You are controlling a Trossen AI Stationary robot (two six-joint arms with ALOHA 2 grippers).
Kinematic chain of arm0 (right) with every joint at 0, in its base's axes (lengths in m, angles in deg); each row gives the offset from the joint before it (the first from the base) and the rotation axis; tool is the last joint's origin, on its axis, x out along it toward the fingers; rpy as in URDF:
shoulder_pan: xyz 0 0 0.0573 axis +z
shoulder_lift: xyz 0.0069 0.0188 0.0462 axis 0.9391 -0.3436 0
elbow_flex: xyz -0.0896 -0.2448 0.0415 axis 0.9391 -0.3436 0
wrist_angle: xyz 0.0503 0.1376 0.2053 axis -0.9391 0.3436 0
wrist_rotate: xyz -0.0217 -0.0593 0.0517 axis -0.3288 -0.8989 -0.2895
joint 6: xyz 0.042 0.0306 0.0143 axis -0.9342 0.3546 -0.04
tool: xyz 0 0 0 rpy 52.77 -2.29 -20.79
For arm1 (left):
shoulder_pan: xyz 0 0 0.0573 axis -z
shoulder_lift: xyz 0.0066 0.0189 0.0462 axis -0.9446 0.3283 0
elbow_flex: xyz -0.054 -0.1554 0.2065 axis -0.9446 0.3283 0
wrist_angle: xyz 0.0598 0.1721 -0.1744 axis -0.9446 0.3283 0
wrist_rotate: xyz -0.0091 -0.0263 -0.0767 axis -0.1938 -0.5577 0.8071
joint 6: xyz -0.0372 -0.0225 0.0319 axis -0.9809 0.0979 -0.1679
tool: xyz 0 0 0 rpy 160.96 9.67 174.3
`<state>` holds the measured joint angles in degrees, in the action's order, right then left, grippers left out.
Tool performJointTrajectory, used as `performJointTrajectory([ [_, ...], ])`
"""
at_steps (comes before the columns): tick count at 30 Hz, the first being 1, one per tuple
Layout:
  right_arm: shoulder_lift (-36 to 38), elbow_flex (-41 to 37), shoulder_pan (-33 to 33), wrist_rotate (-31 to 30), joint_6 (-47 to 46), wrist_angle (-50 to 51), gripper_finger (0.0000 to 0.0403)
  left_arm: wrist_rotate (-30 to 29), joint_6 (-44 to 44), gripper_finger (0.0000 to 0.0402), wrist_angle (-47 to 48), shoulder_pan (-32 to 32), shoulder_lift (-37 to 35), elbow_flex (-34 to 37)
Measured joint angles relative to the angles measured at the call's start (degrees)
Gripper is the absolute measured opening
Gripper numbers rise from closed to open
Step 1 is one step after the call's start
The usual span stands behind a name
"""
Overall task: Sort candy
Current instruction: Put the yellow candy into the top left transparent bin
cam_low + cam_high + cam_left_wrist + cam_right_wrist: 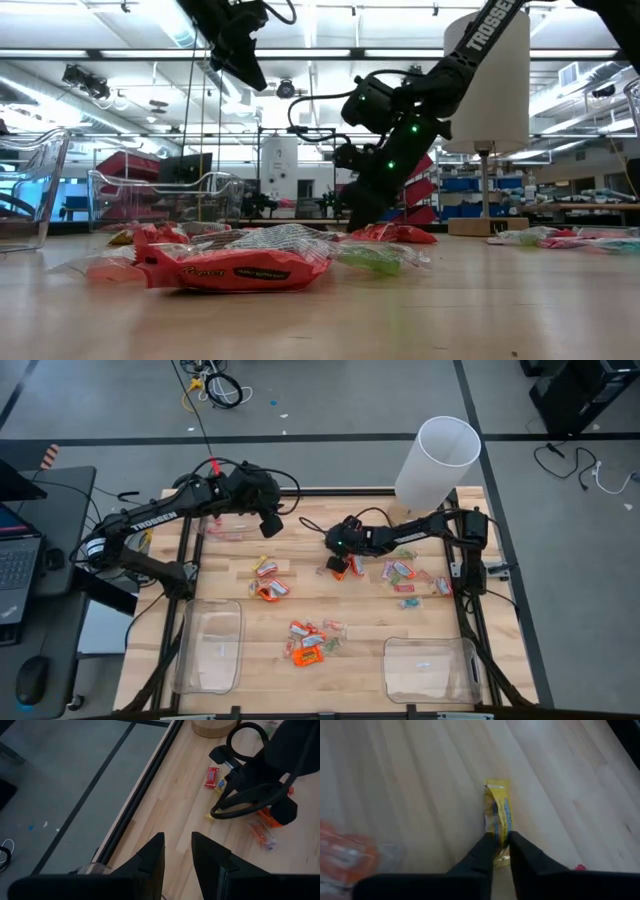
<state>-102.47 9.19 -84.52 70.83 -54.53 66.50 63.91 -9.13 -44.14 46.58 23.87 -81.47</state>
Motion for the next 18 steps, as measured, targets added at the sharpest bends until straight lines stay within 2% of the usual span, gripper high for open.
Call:
performJointTrajectory([
  [3,0.1,0.0,-0.2,1.1,0.5,0.1,0.0006,0.0,-0.1,0.0099,0.0,0.0,0.0,0.0],
  [12,2.0,0.0,1.6,2.8,-0.3,-0.4,0.0000,0.6,-0.7,0.0099,-0.2,0.2,0.0,1.5],
  [15,4.3,0.0,2.3,6.0,-1.9,-0.8,0.0000,6.3,2.7,0.0099,0.0,0.7,0.0,3.9],
  [18,7.1,0.0,2.3,13.2,-5.5,-1.1,0.0000,14.7,7.0,0.0099,-0.5,1.7,0.0,6.9],
])
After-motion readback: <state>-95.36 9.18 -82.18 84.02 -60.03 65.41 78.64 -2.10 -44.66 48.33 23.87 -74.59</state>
